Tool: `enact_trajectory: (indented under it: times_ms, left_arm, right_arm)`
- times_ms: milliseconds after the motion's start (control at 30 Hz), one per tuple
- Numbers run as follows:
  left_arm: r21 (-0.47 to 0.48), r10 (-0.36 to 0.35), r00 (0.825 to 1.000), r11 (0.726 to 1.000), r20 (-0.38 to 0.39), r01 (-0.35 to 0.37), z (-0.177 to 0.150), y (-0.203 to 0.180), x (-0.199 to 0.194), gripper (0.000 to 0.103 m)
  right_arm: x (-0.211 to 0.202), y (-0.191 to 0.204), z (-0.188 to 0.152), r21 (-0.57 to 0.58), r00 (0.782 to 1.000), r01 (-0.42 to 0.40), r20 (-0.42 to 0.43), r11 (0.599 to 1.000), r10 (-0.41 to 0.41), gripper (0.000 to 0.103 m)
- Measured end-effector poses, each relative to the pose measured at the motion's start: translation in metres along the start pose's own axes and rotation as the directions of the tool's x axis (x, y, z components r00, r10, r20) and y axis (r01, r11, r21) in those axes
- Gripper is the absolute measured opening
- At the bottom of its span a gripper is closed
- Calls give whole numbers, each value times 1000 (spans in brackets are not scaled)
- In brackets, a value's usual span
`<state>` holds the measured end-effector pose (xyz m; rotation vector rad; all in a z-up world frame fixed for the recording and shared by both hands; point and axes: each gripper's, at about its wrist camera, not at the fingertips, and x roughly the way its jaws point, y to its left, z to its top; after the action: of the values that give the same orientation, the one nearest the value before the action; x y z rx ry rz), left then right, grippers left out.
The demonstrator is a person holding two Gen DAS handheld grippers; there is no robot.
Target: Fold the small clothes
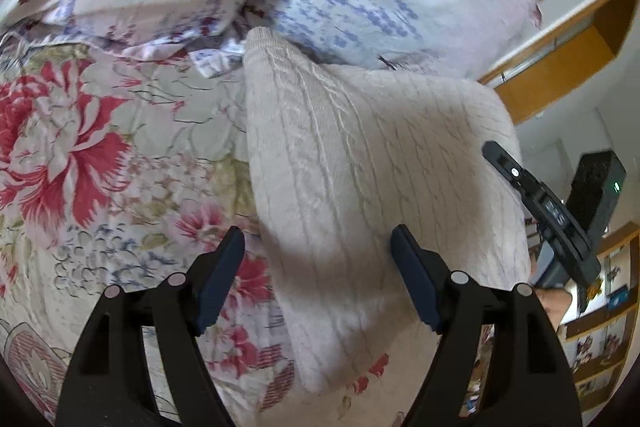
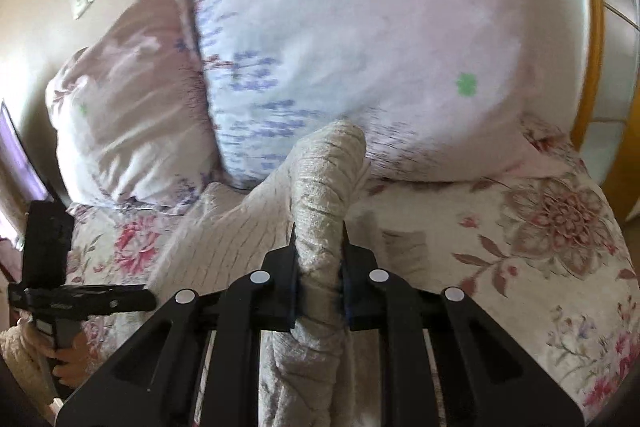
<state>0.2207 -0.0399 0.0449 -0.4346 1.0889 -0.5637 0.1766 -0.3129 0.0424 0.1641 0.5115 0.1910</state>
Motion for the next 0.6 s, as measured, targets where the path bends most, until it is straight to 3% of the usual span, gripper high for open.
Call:
enact_trajectory:
  times_ms: [200, 367, 467, 533, 600]
  left_arm:
    - [81, -6, 1000, 997, -24, 8, -10, -19, 11, 76]
    - [146, 32, 999, 989, -16, -29, -15, -31, 15, 76]
    - [181, 63, 998, 982, 1, -62, -17, -36, 14, 76]
    - [197, 84, 996, 977, 10, -84, -18, -39, 14, 76]
    - [199, 90, 996, 976, 9, -90, -19, -39, 12, 76]
  right_arm:
    - [20, -39, -18, 102, 996, 61, -76, 993, -54, 16]
    - [30, -68, -27, 185, 993, 80, -95, 979, -64, 13]
    - [35, -78, -34, 245, 991, 49, -131, 968, -17, 13]
    - [29, -78, -35, 255, 992, 46, -127, 966, -13, 17]
    - [19, -81, -37, 299, 993, 26, -121, 954, 10, 32]
